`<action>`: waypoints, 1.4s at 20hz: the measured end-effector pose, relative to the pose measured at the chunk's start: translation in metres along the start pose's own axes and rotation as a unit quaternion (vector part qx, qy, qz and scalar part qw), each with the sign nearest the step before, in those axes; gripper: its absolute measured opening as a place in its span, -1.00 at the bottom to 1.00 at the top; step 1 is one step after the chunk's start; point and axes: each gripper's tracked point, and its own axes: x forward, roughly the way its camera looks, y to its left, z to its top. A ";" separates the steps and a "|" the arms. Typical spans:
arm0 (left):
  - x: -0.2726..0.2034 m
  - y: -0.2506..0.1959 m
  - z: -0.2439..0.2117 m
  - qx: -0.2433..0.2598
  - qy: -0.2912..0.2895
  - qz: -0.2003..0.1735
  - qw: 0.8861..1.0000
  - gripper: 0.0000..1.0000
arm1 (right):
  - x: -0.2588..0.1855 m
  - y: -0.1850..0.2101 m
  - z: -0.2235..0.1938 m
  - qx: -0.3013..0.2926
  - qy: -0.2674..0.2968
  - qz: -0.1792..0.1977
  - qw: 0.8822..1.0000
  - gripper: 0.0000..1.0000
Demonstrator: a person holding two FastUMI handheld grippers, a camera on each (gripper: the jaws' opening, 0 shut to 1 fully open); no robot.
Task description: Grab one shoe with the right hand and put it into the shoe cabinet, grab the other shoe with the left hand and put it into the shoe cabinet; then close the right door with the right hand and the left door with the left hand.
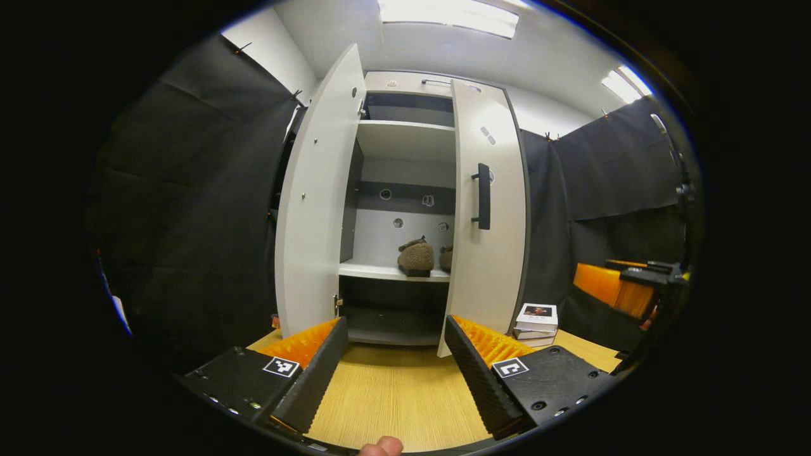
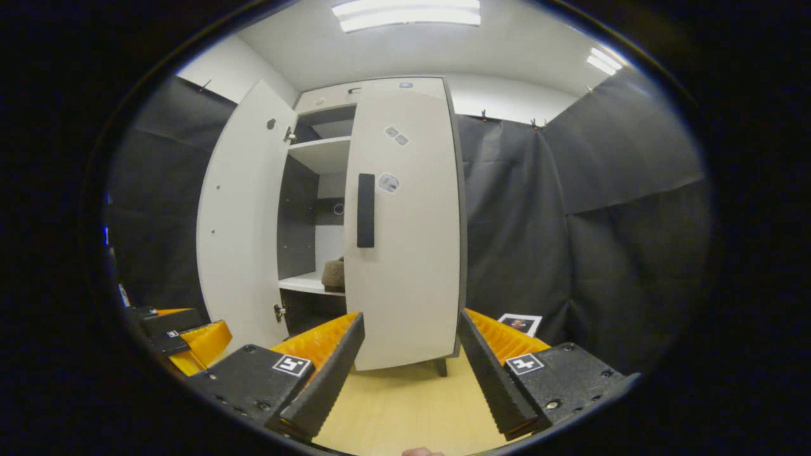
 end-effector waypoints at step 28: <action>-0.001 0.100 0.129 -0.039 -0.099 0.114 0.988 0.89 | -0.006 -0.022 -0.070 -0.007 0.024 -0.014 1.000 0.90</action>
